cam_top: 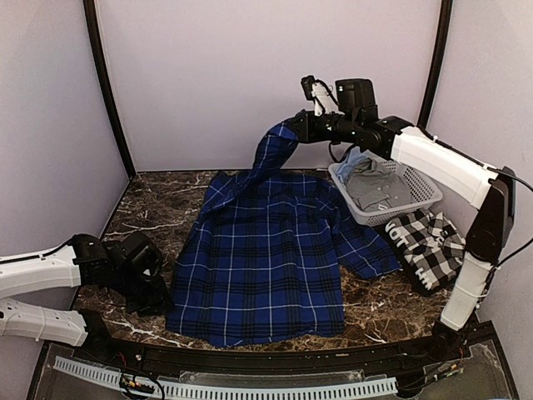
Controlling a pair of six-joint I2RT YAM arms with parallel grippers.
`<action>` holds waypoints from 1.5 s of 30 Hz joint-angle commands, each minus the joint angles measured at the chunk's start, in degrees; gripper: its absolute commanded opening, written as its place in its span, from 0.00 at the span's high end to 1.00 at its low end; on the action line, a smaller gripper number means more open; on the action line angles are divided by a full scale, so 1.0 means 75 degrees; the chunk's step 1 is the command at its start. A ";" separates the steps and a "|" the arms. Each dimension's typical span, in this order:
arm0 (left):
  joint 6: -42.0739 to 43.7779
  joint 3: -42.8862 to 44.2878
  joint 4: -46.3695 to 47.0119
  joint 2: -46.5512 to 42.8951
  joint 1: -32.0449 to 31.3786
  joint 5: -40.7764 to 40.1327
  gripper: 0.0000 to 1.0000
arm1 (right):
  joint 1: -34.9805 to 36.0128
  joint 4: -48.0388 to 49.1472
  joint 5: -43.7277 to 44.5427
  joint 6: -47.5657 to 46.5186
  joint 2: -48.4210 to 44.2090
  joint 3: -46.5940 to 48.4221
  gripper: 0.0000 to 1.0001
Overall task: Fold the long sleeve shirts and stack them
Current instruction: Fold the flattened shirt at the center of the board.
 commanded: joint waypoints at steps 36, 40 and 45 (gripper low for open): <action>0.1384 0.0512 0.2316 0.1063 -0.0028 0.0562 0.80 | -0.1982 0.0268 -0.0474 0.0567 -0.0255 -0.0169 1.00; 0.1804 0.0983 0.2553 0.1284 -0.0028 0.0919 0.96 | -0.1988 0.0274 -0.0712 0.0628 -0.0273 -0.0166 1.00; 0.2305 0.1484 0.3030 0.1938 -0.0109 0.1707 1.00 | -0.1962 0.0353 -0.1146 0.0717 -0.0323 -0.0354 1.00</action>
